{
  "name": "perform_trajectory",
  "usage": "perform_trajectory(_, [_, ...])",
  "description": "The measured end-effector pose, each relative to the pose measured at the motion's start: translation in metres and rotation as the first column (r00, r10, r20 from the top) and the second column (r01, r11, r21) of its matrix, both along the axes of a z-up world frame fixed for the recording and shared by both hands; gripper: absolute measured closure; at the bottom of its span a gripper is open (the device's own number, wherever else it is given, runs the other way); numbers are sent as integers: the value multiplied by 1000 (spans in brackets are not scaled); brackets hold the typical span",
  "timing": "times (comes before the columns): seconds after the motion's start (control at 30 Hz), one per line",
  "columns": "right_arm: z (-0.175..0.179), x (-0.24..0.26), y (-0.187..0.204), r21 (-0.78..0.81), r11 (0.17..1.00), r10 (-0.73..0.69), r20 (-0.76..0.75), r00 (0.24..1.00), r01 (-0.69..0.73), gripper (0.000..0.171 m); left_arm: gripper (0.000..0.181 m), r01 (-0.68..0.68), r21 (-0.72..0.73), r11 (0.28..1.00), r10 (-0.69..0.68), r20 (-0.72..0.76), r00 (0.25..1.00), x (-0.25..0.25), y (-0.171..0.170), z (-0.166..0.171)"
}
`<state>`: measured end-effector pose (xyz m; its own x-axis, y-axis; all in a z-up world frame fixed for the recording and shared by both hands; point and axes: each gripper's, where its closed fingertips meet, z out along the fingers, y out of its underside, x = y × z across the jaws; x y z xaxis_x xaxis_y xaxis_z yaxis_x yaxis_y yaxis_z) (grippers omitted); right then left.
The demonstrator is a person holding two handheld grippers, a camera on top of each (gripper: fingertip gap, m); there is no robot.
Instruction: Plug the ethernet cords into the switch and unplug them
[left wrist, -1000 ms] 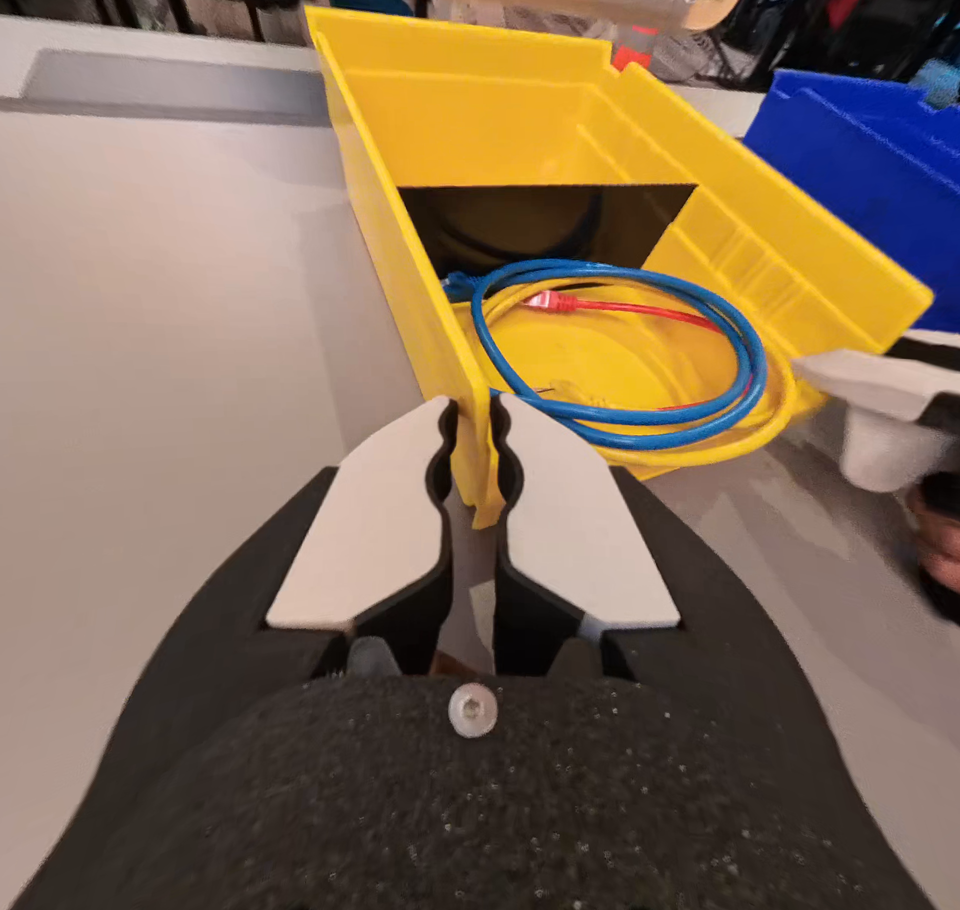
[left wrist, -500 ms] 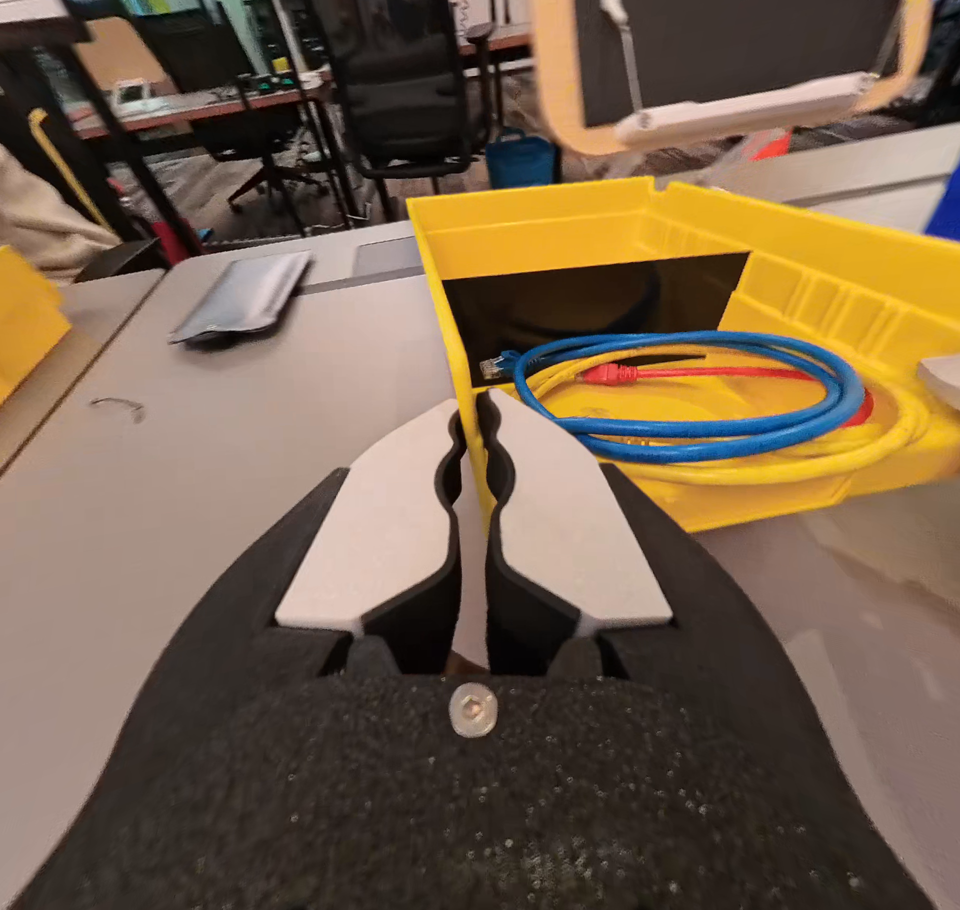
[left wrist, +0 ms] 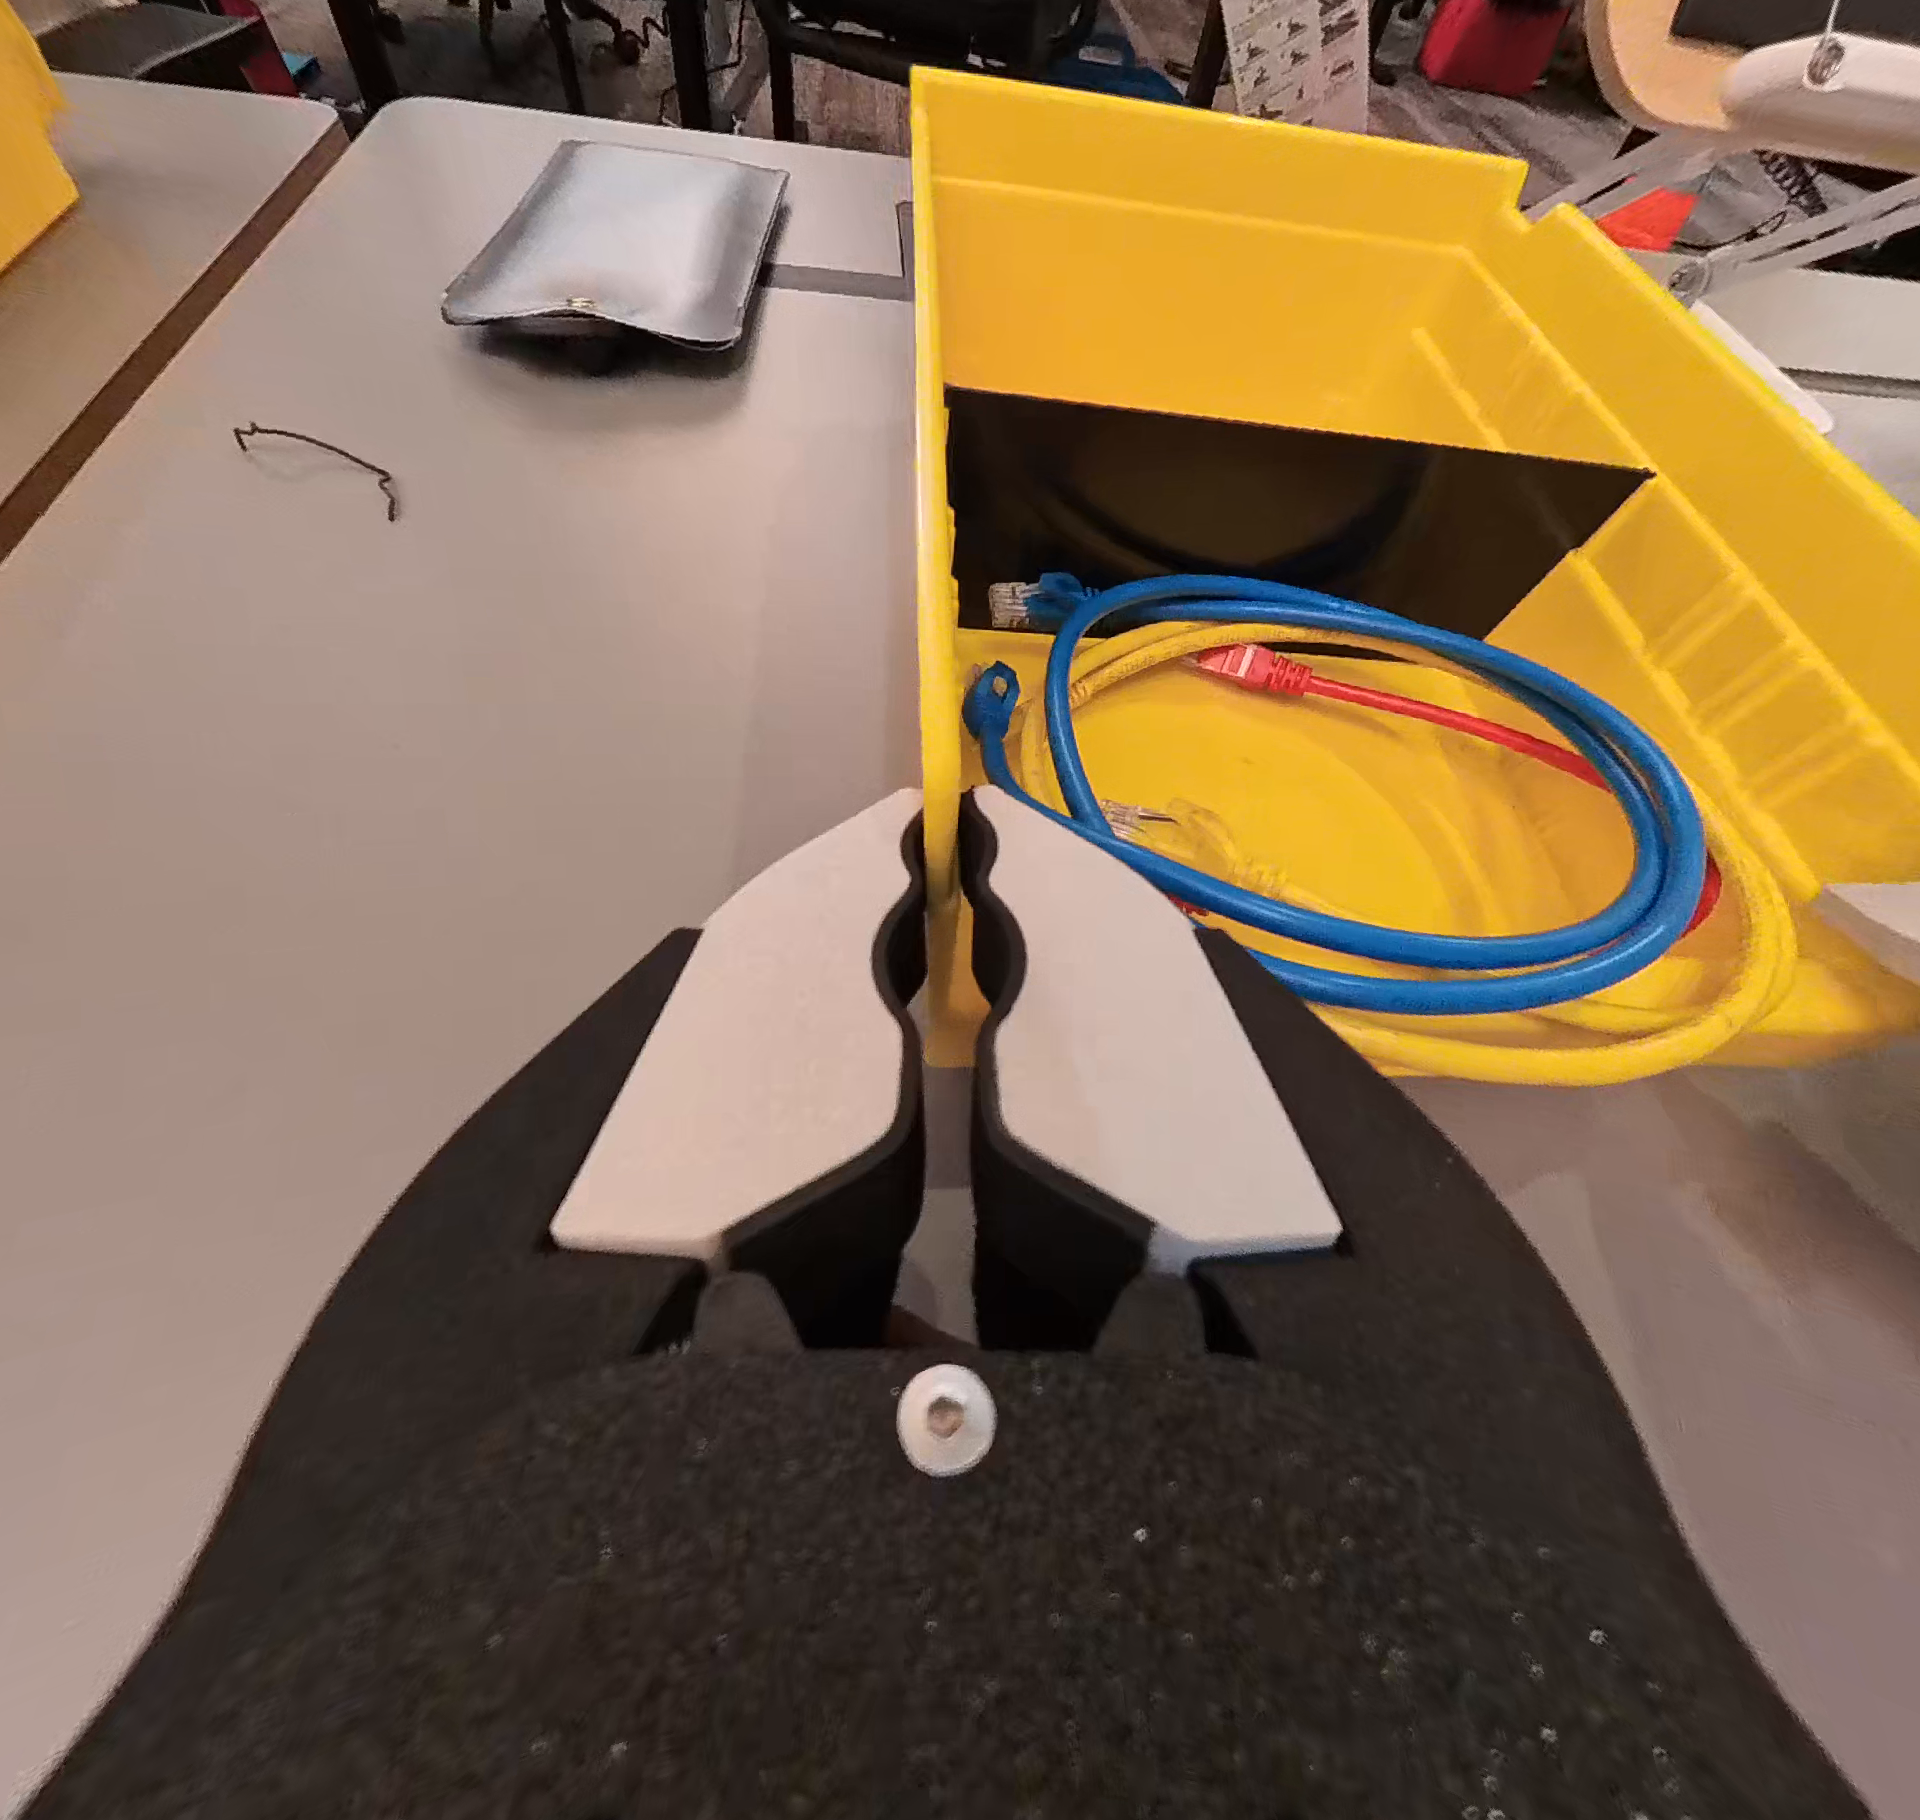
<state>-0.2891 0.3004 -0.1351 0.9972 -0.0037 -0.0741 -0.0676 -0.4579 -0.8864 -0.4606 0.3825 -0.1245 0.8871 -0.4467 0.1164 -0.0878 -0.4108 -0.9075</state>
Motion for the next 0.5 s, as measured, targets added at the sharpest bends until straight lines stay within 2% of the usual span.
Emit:
perform_trajectory(0.07, [3, -5, -10, -39, 992, 117, -112, 987, -122, 157, 178, 4, 1, 1000, -4, 7, 1000, 0, -3, 0])
perform_trajectory(0.13, [12, -7, -30, -44, 959, 263, -227, 938, -279, 150, 178, 16, -10, 1000, -16, 29, 999, 1, -8, 0])
perform_trajectory(0.2, [18, 3, -59, -65, 908, 380, -287, 879, -414, 135, 177, 27, -17, 999, -27, 42, 999, 1, -11, 0])
perform_trajectory(0.23, [20, 14, -73, -72, 881, 428, -296, 854, -467, 136, 177, 31, -19, 999, -30, 45, 999, 1, -13, 0])
perform_trajectory(0.3, [22, 46, -99, -80, 849, 488, -257, 834, -522, 136, 176, 29, -28, 999, -28, 51, 998, 1, -15, 0])
perform_trajectory(0.4, [14, 106, -144, -108, 796, 585, -111, 803, -595, 133, 164, 16, -30, 999, -15, 13, 1000, -4, -21, -1])
perform_trajectory(0.43, [9, 127, -163, -121, 784, 604, -78, 793, -609, 132, 158, -2, -16, 1000, 2, 0, 1000, -8, -24, 2])
perform_trajectory(0.5, [5, 166, -198, -61, 790, 603, -99, 792, -610, 130, 134, -125, 61, 990, 128, -44, 991, -30, -24, 17])
